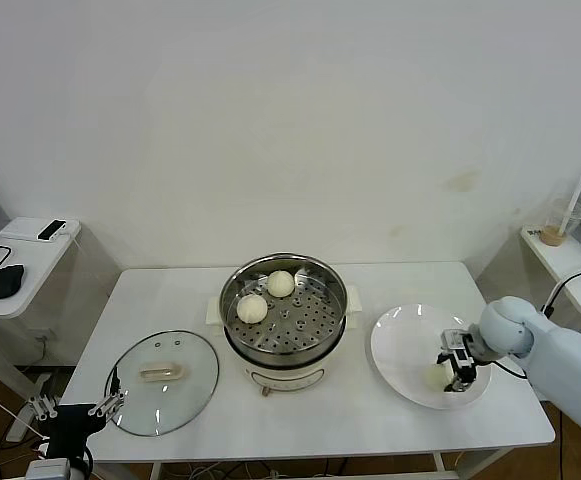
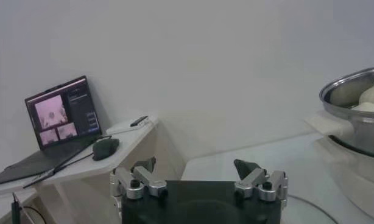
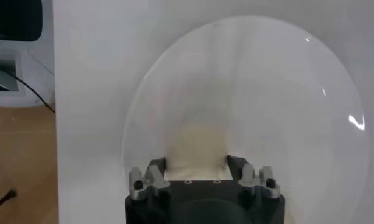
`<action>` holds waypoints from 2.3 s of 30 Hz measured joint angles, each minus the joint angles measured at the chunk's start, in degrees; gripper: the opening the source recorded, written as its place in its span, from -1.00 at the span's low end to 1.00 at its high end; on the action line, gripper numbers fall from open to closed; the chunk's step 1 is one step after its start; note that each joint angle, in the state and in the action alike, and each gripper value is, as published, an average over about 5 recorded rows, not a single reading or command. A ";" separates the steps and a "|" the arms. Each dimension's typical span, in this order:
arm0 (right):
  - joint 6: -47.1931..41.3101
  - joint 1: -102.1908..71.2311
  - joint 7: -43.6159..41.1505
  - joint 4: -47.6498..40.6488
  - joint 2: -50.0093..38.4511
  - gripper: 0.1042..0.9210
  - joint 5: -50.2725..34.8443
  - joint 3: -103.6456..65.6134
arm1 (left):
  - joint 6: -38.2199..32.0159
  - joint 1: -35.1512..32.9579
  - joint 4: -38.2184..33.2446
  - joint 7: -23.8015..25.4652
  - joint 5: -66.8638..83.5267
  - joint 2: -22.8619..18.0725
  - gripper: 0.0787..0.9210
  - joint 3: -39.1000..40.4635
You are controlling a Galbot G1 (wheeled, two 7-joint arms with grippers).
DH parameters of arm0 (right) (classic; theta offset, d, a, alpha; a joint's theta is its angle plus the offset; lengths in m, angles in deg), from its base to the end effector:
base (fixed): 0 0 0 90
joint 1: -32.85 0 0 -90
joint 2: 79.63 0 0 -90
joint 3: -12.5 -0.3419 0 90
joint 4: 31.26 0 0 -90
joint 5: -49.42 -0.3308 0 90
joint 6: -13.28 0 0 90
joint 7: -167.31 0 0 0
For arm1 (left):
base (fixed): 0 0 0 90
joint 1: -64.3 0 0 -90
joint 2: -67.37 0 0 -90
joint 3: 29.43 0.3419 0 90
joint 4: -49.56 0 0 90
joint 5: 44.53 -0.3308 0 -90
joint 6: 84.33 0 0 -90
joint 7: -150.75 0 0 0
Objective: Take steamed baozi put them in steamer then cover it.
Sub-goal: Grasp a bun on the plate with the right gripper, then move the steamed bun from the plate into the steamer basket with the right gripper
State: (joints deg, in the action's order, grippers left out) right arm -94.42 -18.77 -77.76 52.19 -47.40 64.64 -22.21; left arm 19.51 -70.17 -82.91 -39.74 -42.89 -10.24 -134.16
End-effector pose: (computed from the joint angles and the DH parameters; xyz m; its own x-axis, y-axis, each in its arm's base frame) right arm 0.4143 -0.1771 -0.2217 -0.1577 -0.0696 0.9850 -0.9873 -0.0091 -0.1587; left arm 0.0966 0.0860 -0.2384 -0.9446 -0.2805 0.1704 -0.2120 0.9178 0.3357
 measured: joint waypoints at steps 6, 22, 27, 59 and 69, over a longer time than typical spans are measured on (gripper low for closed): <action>0.50 1.72 -1.31 0.20 -0.78 0.18 -0.92 -0.21 | 0.07 0.21 0.07 -0.02 0.02 0.12 0.77 0.06; -0.68 20.17 -2.27 0.22 1.65 0.18 -9.34 6.68 | 0.12 0.52 0.01 0.00 0.39 0.56 0.77 0.12; -1.65 27.81 -1.34 0.66 5.33 0.18 -12.74 11.31 | 0.11 0.58 -0.03 0.01 0.64 0.29 0.77 -0.26; 6.44 43.18 5.48 -0.27 30.07 0.18 -19.64 37.25 | 0.14 -0.74 -1.42 0.30 1.40 -1.09 0.77 -3.20; 13.49 43.89 6.23 -0.99 32.92 0.18 -14.44 41.19 | 0.20 -0.17 -1.63 0.24 1.61 -1.17 0.77 -3.44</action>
State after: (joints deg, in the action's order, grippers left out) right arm -80.92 25.11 -71.53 51.20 -14.48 50.20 18.99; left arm 19.71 -70.34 -84.54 -39.50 -41.28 -11.41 -137.60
